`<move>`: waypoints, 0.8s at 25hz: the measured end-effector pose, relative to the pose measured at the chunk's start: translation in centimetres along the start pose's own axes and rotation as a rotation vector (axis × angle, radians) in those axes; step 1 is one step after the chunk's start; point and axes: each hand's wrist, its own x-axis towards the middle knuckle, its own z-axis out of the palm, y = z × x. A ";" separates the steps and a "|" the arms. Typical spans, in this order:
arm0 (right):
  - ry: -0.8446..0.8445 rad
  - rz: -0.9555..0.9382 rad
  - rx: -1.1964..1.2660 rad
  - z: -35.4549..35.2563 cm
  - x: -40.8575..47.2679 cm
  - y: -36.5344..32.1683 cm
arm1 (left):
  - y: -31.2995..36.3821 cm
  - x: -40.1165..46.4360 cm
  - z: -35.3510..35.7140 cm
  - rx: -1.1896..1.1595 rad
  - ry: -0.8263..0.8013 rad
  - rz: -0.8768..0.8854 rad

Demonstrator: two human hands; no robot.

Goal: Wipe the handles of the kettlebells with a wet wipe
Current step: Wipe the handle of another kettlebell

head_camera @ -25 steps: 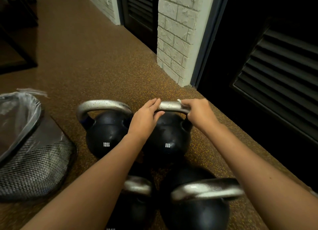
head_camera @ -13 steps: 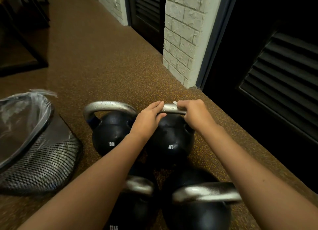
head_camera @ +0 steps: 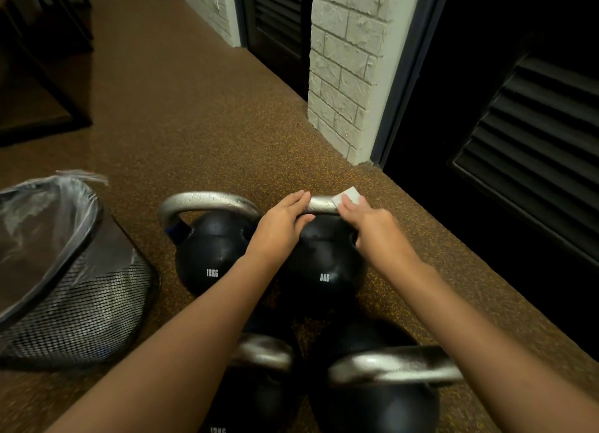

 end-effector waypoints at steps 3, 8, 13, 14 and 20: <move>-0.028 -0.002 -0.043 0.2 -1.5 1.0 | 0.1 0.0 0.1 -0.005 -0.002 0.000; -0.048 -0.052 -0.041 -0.1 -1.9 -0.2 | 0.1 -0.1 0.1 0.001 0.004 0.006; -0.059 -0.028 -0.037 0.4 -2.8 0.8 | 0.3 -0.3 0.1 0.003 -0.029 -0.015; -0.033 -0.022 -0.018 0.5 -2.7 0.9 | 0.4 -0.4 0.0 0.007 -0.043 -0.019; -0.029 -0.047 -0.012 1.2 -2.0 -0.2 | 0.4 -0.7 0.1 0.038 -0.098 -0.033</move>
